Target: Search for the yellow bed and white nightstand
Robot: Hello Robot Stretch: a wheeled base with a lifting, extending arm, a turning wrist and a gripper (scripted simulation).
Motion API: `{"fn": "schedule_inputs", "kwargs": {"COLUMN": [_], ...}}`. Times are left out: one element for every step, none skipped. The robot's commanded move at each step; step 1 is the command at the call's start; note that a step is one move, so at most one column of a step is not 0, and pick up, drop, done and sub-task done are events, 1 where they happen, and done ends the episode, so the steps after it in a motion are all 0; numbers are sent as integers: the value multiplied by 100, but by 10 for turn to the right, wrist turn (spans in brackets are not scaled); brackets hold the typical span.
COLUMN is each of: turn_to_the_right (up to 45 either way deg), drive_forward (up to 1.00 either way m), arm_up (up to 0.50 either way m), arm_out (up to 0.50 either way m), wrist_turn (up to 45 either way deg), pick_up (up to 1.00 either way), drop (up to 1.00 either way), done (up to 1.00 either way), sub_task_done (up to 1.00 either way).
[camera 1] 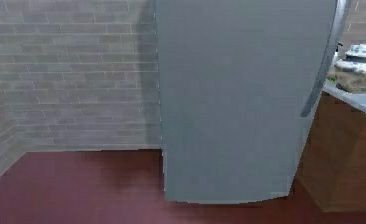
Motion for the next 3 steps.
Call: {"fn": "schedule_inputs", "kwargs": {"turn_to_the_right": [-450, -90, 0], "drive_forward": [0, 0, 55], "arm_up": [0, 0, 0], "arm_out": [0, 0, 0], "wrist_turn": [0, 0, 0], "pick_up": [0, 0, 0], "drop": [0, 0, 0], "done": [0, 0, 0], "sub_task_done": [0, 0, 0]}}
